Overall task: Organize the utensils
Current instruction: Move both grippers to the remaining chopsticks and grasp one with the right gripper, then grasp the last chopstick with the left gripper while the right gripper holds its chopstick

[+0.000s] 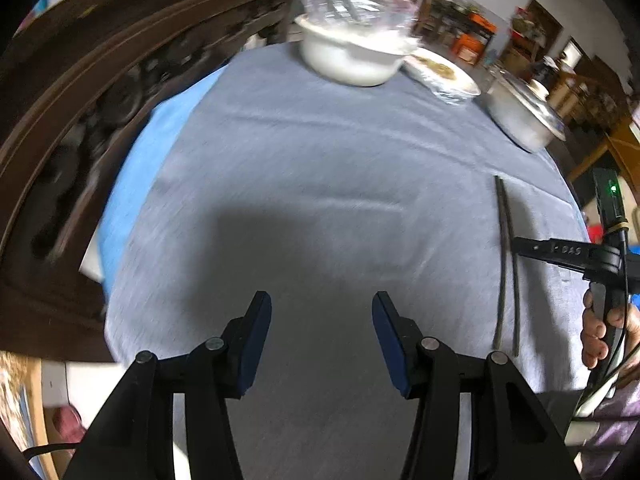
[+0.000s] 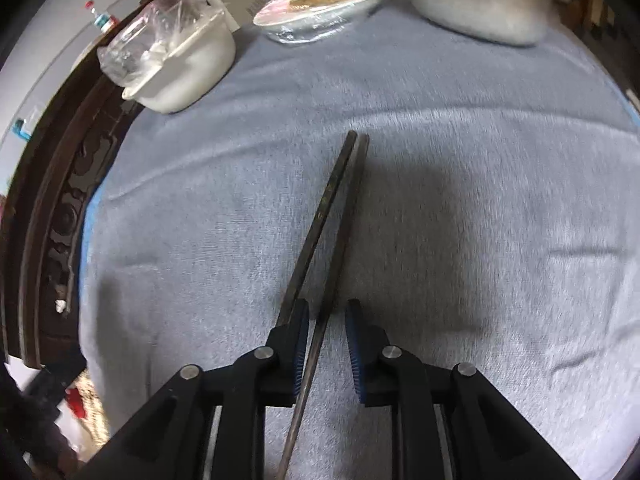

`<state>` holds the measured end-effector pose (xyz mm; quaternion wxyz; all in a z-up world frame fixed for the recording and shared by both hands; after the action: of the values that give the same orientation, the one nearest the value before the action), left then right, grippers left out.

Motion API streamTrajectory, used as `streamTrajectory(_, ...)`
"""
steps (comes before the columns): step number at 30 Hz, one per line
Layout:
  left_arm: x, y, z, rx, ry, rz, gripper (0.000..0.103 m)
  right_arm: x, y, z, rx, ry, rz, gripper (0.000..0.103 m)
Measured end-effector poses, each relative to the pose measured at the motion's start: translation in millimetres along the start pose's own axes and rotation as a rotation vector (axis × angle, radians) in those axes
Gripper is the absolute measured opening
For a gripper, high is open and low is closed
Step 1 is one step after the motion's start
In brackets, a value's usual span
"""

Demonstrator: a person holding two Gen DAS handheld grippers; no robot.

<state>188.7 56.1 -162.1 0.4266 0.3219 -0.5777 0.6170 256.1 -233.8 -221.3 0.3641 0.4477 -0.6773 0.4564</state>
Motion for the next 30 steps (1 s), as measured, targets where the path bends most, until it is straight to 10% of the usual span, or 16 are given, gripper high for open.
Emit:
streamTrajectory(11, -36, -30, 67, -0.130, 0.063, -0.037, 0.053, -3, -14, 5, 0.104, 0.069, 0.004, 0.009)
streamTrajectory(30, -87, -83, 162, -0.362, 0.208, -0.145, 0.053, -17, -81, 18, 0.104, 0.060, 0.008, 0.019)
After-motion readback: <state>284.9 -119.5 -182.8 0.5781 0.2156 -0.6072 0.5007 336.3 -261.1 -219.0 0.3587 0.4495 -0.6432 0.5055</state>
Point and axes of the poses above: each gripper's, at about its wrist camera, not at the fingertips, and x roughly against the way its jaws point, z to its right, y to its underside, the point moved 4 cm from there along -x, roughly the way its jaws point, and after that the axes turned 3 degrees about -y, right-handed, at the moved point
